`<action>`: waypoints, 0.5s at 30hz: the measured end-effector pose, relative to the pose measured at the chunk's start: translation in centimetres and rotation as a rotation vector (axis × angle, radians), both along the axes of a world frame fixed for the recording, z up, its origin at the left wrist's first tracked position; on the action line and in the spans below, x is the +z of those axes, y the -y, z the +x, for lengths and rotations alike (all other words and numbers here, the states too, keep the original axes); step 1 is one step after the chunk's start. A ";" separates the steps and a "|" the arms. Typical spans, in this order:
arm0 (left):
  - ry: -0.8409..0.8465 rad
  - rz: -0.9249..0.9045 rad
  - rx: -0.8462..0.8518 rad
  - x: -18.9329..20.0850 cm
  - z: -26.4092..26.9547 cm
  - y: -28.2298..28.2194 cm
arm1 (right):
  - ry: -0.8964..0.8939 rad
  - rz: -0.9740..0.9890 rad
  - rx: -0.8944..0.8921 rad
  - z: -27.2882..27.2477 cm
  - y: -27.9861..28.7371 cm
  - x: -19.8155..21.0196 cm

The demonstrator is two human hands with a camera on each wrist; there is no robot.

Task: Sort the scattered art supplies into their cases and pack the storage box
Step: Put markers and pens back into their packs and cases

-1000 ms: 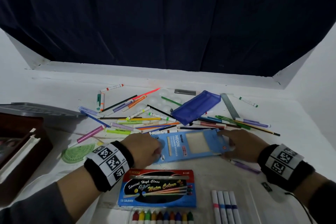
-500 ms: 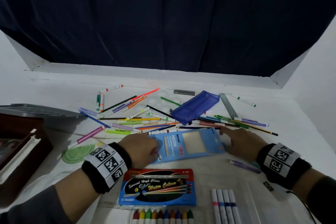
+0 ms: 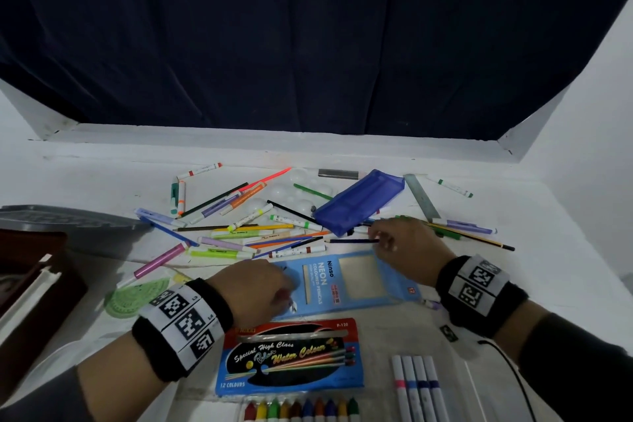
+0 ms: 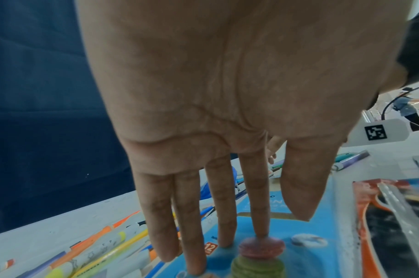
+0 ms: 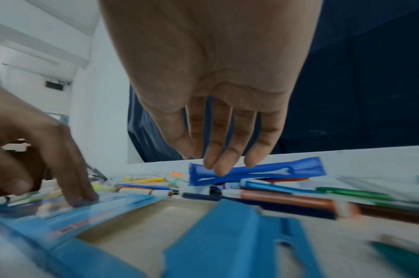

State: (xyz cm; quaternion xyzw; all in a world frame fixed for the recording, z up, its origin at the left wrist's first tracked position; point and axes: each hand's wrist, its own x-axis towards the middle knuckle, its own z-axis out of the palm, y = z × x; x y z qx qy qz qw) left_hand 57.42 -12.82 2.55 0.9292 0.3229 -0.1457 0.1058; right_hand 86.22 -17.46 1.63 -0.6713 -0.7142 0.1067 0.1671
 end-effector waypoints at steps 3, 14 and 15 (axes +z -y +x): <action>0.015 -0.024 -0.005 0.3 -0.2 0.0 | 0.012 -0.031 0.116 -2.6 -1.8 -0.6; -0.017 -0.042 -0.015 0.5 0.1 0.1 | 0.466 -0.049 0.225 -4.6 -6.6 -1.7; -0.025 -0.038 -0.019 0.4 0.2 0.1 | 0.500 -0.055 0.232 -4.6 -6.7 -1.8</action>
